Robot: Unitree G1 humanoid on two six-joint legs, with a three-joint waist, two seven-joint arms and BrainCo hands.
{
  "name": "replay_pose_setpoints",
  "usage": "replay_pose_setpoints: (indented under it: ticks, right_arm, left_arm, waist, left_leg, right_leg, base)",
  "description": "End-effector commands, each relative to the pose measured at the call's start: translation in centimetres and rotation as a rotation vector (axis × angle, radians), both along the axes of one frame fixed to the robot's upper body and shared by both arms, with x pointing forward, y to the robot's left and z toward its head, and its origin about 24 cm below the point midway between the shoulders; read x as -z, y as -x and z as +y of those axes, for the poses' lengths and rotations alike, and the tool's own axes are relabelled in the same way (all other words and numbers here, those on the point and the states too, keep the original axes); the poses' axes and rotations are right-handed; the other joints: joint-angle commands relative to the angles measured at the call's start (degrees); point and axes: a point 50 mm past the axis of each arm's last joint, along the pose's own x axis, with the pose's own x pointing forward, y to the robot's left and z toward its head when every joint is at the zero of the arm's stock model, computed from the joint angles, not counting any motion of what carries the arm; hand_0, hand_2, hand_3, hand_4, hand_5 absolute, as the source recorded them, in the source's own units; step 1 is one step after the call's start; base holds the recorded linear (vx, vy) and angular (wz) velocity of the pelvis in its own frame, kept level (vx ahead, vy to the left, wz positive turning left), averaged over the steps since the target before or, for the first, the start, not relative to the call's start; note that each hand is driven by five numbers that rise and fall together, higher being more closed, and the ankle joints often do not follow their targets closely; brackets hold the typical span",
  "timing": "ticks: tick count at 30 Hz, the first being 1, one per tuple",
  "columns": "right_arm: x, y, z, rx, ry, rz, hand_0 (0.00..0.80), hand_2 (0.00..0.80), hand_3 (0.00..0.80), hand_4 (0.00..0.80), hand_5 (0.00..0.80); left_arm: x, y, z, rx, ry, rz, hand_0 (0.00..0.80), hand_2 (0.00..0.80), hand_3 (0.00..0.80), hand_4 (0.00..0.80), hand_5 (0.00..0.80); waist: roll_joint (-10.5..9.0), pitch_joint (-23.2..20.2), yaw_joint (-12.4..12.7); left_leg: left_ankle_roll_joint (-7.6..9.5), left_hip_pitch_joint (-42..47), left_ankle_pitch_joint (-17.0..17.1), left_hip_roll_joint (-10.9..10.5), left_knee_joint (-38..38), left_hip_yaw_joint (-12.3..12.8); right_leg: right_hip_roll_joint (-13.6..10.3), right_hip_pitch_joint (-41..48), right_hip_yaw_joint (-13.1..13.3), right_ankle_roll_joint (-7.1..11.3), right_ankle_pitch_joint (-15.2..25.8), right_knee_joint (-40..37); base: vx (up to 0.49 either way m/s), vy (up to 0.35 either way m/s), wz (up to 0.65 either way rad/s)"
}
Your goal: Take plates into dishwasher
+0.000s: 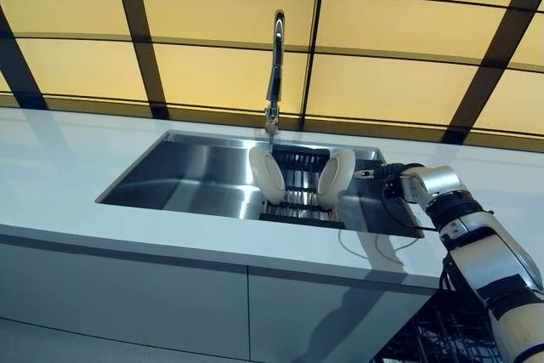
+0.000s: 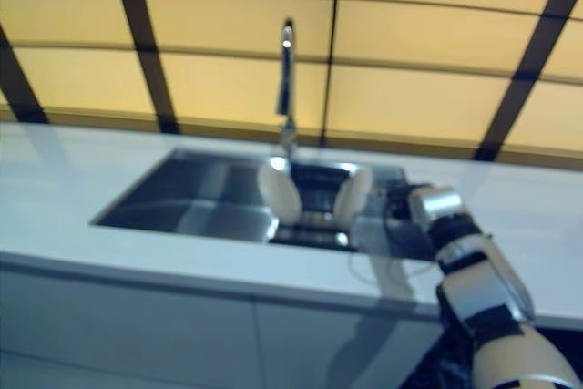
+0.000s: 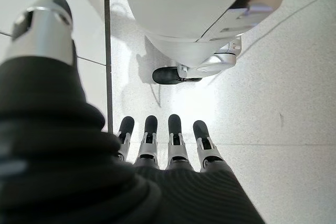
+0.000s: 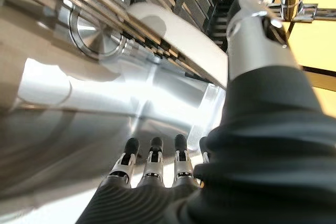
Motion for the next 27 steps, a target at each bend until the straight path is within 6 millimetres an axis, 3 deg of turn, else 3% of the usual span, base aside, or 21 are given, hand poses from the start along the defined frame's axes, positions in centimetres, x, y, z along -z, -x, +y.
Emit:
replay_pose_setpoints:
  ticks: [1, 12, 27]
  right_arm:
    - [-3.2, -0.8, 0.1, -0.009, -0.003, -0.096, 0.0, 0.0, 0.0, 0.0, 0.0]
    - [-4.8, -1.4, 2.4, -0.055, -0.022, -0.175, 0.0, 0.0, 0.0, 0.0, 0.0]
    - [-6.3, -1.6, 3.1, -0.062, 0.021, -0.225, 0.0, 0.0, 0.0, 0.0, 0.0]
  left_arm:
    - [-0.8, -3.0, -0.1, 0.044, -0.036, -0.03, 0.0, 0.0, 0.0, 0.0, 0.0]
    - [-1.5, -5.2, -0.9, 0.025, -0.026, -0.084, 0.0, 0.0, 0.0, 0.0, 0.0]
    - [-1.7, -6.0, -1.4, -0.018, -0.011, -0.091, 0.0, 0.0, 0.0, 0.0, 0.0]
  waist:
    - [-1.97, 1.9, 1.42]
    - [-1.27, 5.12, 1.21]
    - [-0.38, 7.14, 0.91]
  left_leg:
    - [-0.83, -0.83, -2.76, 0.21, -0.11, 0.73]
    - [-0.94, -3.63, -1.76, 0.19, -0.11, -0.16]
    - [-0.91, -4.57, -1.2, 0.1, -0.11, -0.72]
  right_leg:
    - [-4.79, -0.15, 0.67, 4.93, 0.32, 0.03]
    - [-4.66, -2.63, 1.08, 4.63, 0.82, 0.03]
    - [-4.83, -3.77, 1.07, 4.34, 1.07, 0.55]
  base:
    - [0.0, 0.0, 0.0]
    - [-0.041, -0.002, 0.02]
    - [0.004, 0.006, 0.0]
